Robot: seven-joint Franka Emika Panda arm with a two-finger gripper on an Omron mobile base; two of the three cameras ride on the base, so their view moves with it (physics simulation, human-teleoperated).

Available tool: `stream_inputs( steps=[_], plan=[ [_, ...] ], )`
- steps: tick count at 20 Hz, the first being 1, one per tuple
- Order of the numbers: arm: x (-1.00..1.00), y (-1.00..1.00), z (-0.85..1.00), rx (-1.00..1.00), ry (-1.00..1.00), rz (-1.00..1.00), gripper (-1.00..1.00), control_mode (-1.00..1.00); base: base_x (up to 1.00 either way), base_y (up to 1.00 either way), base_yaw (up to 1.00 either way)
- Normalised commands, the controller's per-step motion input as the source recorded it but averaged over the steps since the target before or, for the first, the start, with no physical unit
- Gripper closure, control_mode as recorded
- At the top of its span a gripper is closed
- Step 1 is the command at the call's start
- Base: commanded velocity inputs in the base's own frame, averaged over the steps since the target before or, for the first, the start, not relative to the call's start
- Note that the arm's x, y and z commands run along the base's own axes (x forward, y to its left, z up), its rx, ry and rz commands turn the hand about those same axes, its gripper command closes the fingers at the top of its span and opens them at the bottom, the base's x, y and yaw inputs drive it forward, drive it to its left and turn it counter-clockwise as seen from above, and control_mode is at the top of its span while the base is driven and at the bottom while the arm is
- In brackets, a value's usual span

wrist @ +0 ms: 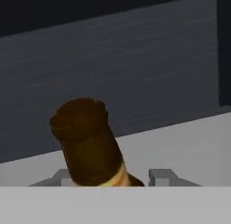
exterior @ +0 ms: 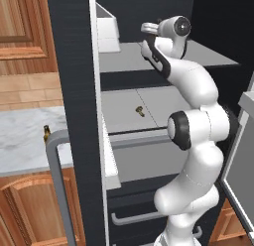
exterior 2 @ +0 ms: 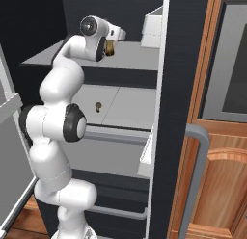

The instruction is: Place the beers on the top shelf of the fridge to keep them out of children's reach, and place the mushroom on lower shelves for easy access.

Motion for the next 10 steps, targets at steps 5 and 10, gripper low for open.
stream_inputs(
  steps=[5,10],
  plan=[
    [0.27,0.04,-0.11,-0.06,0.01,0.00,-1.00,-1.00,0.00,0.00,0.00],
    [0.03,0.00,0.00,-0.01,0.00,0.00,-1.00,-1.00,0.00,0.00,0.00]
  ],
)
